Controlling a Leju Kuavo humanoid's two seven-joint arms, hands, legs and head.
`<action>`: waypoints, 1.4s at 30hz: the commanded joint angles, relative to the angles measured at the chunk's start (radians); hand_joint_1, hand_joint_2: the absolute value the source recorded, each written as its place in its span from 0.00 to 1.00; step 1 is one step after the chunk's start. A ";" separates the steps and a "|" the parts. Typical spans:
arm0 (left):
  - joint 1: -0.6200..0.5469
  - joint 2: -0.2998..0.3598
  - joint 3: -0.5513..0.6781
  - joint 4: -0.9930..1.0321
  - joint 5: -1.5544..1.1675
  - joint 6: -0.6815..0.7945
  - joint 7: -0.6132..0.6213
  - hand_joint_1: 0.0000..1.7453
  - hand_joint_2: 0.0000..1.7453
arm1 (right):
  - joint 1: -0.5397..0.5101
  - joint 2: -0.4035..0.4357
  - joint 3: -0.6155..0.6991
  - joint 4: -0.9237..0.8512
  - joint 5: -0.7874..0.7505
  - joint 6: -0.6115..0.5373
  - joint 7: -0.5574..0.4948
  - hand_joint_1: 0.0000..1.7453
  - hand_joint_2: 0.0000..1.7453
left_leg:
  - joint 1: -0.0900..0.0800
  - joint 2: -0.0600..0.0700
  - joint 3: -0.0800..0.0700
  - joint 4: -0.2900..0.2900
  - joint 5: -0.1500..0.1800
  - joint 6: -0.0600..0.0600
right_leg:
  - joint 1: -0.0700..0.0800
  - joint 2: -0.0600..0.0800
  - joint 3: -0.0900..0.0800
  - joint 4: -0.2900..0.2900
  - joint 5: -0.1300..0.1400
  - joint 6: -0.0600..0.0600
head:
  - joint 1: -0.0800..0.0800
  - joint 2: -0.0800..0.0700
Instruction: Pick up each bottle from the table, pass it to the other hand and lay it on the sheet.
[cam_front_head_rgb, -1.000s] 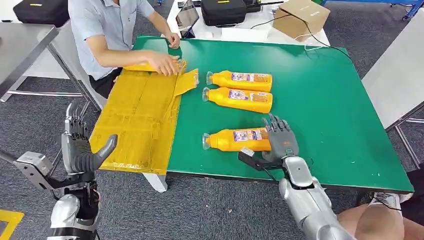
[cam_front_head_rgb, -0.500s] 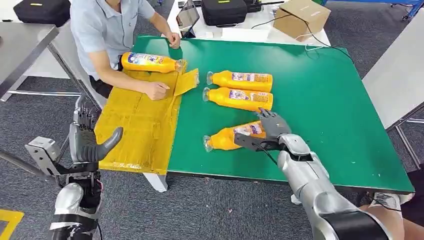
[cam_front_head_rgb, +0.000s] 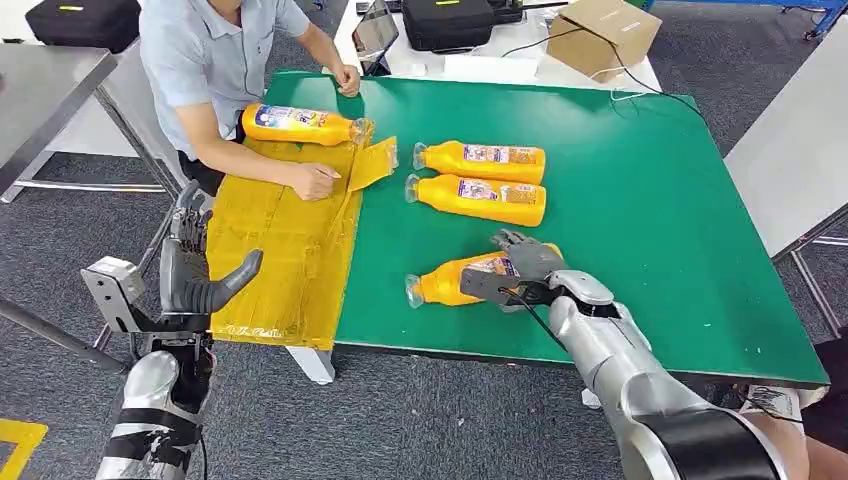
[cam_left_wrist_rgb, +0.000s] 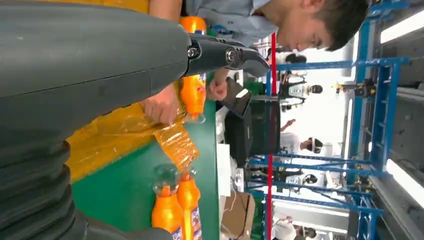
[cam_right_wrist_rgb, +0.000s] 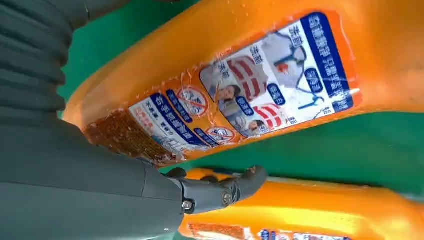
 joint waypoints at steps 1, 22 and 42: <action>-0.070 0.024 -0.037 0.139 0.004 -0.003 0.002 0.00 1.00 | -0.054 0.018 0.035 0.131 -0.008 0.017 -0.008 0.00 1.00 | 0.000 -0.001 0.004 -0.001 -0.001 -0.001 | 0.001 -0.002 0.005 -0.001 -0.001 -0.002 | 0.000 0.000; -0.021 0.000 -0.009 0.076 0.028 0.009 0.022 0.00 1.00 | -0.136 0.034 0.268 0.164 0.183 0.039 0.271 1.00 1.00 | 0.000 0.000 0.001 0.000 0.000 0.000 | 0.000 -0.001 0.002 0.000 -0.001 -0.001 | 0.000 0.000; -0.058 -0.087 -0.077 0.272 0.158 0.093 0.003 0.00 1.00 | 0.105 0.147 -0.044 -0.286 -0.522 -0.184 -0.348 1.00 1.00 | 0.000 0.000 0.004 -0.001 -0.002 -0.001 | 0.001 -0.001 0.004 -0.001 -0.002 -0.002 | 0.000 0.000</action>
